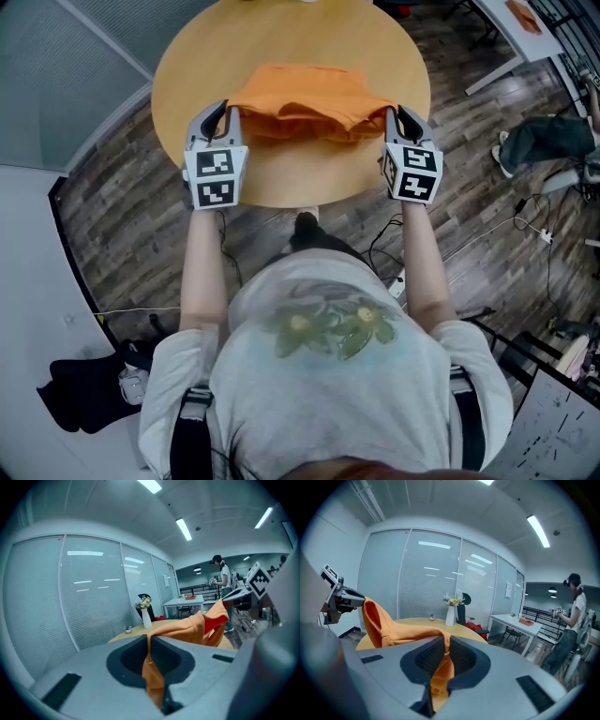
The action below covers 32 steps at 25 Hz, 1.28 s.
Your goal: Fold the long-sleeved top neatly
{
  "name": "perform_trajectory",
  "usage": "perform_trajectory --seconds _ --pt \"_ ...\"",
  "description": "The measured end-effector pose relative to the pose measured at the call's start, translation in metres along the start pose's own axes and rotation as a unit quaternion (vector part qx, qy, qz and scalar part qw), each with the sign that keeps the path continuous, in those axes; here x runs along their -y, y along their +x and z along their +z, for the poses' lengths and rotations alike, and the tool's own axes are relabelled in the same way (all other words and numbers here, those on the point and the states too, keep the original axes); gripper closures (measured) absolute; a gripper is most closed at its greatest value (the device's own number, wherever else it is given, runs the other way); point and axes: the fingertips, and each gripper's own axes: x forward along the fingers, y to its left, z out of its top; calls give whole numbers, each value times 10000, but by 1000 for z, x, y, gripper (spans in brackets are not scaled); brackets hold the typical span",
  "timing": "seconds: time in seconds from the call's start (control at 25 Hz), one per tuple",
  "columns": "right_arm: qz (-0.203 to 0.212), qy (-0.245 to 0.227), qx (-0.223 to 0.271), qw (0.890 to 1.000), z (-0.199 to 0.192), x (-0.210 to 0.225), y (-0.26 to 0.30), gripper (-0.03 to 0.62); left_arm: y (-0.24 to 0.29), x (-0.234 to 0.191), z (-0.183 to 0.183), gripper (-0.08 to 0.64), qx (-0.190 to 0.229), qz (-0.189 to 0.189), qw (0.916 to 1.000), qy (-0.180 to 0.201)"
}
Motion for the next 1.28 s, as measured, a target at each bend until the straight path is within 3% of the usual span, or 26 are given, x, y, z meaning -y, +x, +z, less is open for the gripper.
perform_trajectory --seconds 0.6,0.88,1.12,1.28 --pt "-149 50 695 9975 36 -4 -88 545 -94 17 59 534 842 381 9940 579" --pt "-258 22 1289 9913 75 -9 -130 545 -143 12 95 534 1403 632 9854 734" --pt "-729 -259 1869 9793 102 -8 -162 545 -178 9 126 534 1902 766 9753 823" --pt "-721 -165 1682 9830 94 -3 -149 545 -165 6 118 534 1713 831 9773 934"
